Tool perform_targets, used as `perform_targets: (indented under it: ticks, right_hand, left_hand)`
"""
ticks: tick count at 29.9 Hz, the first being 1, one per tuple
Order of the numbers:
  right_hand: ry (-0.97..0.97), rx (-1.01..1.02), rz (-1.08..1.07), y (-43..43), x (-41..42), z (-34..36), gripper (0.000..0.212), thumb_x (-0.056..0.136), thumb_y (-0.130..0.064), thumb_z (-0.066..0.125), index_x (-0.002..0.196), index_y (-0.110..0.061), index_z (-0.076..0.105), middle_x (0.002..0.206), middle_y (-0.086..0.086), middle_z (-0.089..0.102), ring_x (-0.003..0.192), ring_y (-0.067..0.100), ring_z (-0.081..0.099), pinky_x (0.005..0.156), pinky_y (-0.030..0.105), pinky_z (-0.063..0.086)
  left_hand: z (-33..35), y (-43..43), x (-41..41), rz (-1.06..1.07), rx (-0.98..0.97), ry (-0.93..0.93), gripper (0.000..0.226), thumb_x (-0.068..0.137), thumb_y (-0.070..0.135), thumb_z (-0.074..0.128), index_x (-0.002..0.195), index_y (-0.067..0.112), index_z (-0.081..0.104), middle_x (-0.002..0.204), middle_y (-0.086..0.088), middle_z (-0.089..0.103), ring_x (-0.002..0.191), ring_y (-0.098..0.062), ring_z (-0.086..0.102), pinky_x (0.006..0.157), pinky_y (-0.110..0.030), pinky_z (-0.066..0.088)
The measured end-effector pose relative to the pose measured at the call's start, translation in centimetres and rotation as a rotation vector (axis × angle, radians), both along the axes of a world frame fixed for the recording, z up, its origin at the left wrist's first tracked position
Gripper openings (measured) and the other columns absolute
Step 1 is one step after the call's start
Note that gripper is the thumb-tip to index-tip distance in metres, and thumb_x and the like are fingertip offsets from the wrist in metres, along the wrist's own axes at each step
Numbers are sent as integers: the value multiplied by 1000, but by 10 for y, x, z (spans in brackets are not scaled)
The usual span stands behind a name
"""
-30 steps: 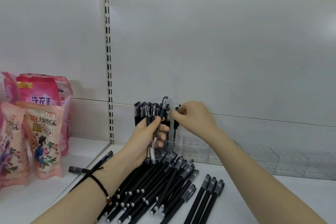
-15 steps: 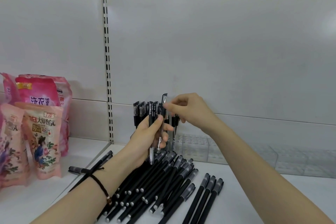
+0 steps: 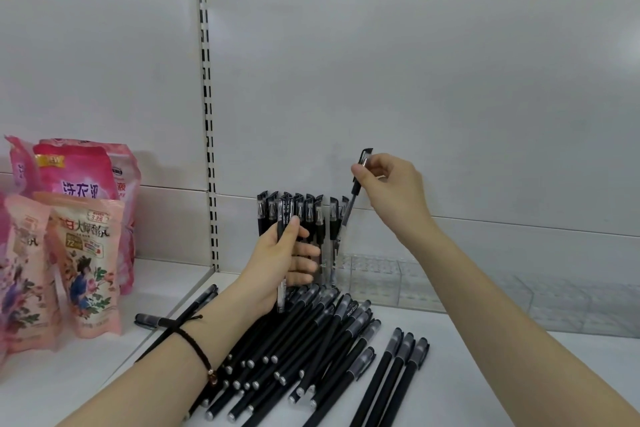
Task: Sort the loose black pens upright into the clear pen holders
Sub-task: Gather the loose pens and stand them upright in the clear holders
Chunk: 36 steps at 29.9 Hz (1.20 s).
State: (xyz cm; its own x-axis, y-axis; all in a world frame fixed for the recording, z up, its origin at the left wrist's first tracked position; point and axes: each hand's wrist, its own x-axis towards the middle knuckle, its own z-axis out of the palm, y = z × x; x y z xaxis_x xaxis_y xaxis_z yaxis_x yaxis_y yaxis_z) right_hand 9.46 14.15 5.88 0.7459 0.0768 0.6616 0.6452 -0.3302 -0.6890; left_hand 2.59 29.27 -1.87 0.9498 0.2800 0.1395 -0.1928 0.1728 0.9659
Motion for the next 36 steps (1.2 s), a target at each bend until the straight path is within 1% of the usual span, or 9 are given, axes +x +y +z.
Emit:
perform_targets:
  ticks: [3, 6, 11, 14, 19, 22, 29, 33, 36]
  right_hand:
    - [-41, -82, -3, 2, 1, -7, 8, 89, -26, 66, 83, -20, 64, 72, -13, 59, 70, 0, 54, 63, 10, 39]
    - [5, -132, 28, 7, 2, -14, 10, 88, -25, 67, 81, -19, 64, 69, -12, 58, 63, 3, 52, 65, 23, 41]
    - [88, -389, 19, 8, 6, -24, 20, 84, -31, 72, 73, -17, 62, 73, 0, 65, 60, 14, 55, 72, 37, 54]
    - [142, -526, 22, 7, 5, -26, 33, 81, -38, 74, 82, -5, 69, 78, 11, 72, 58, 18, 58, 70, 44, 55]
    - [132, -747, -49, 1, -2, -15, 54, 76, -65, 65, 68, -12, 70, 64, 0, 69, 56, 16, 59, 62, 36, 53]
    - [104, -606, -31, 2, -7, -7, 59, 83, -66, 55, 71, -11, 70, 63, -2, 69, 55, 12, 58, 61, 33, 50]
    - [309, -309, 356, 7, -17, -4, 27, 91, -28, 65, 70, -11, 61, 62, 0, 59, 41, 5, 43, 40, 17, 30]
    - [368, 69, 336, -2, -6, 3, 21, 102, -22, 46, 85, -12, 52, 80, 6, 59, 41, 9, 46, 36, 18, 24]
    - [283, 137, 188, -12, 5, 4, 24, 102, -24, 45, 81, -15, 48, 74, 8, 56, 44, 12, 44, 37, 16, 28]
  left_hand:
    - [1, 0, 1, -35, 21, 5, 32, 100, 40, 44, 93, 10, 52, 51, 3, 43, 39, -8, 29, 35, -19, 26]
    - [3, 0, 1, -68, 13, 5, 32, 100, 41, 44, 92, 10, 52, 52, 3, 33, 41, -8, 21, 35, -18, 18]
    - [7, -2, 0, -129, -137, 43, 18, 101, 26, 38, 101, 11, 48, 51, 1, 33, 39, -10, 19, 36, -17, 14]
    - [8, -2, 1, -151, -156, 35, 14, 98, 21, 35, 101, 12, 46, 51, 1, 33, 39, -10, 18, 34, -17, 15]
    - [7, -4, -1, -191, -128, -48, 16, 103, 24, 40, 100, 10, 48, 55, -2, 44, 40, -11, 31, 37, -19, 24]
    - [3, -4, -1, -216, -43, -81, 19, 102, 27, 43, 104, 11, 52, 58, -1, 49, 42, -10, 35, 37, -20, 29]
    - [1, -8, -3, -276, 42, -132, 25, 98, 31, 46, 104, 8, 55, 62, -3, 53, 43, -11, 40, 37, -21, 34]
    - [2, -6, -2, -240, 49, -54, 29, 101, 37, 41, 103, 11, 53, 62, -5, 57, 42, -14, 45, 36, -22, 36]
    - [-1, -3, 0, -168, 74, -9, 29, 101, 37, 41, 102, 11, 53, 57, -2, 54, 39, -11, 38, 35, -20, 33]
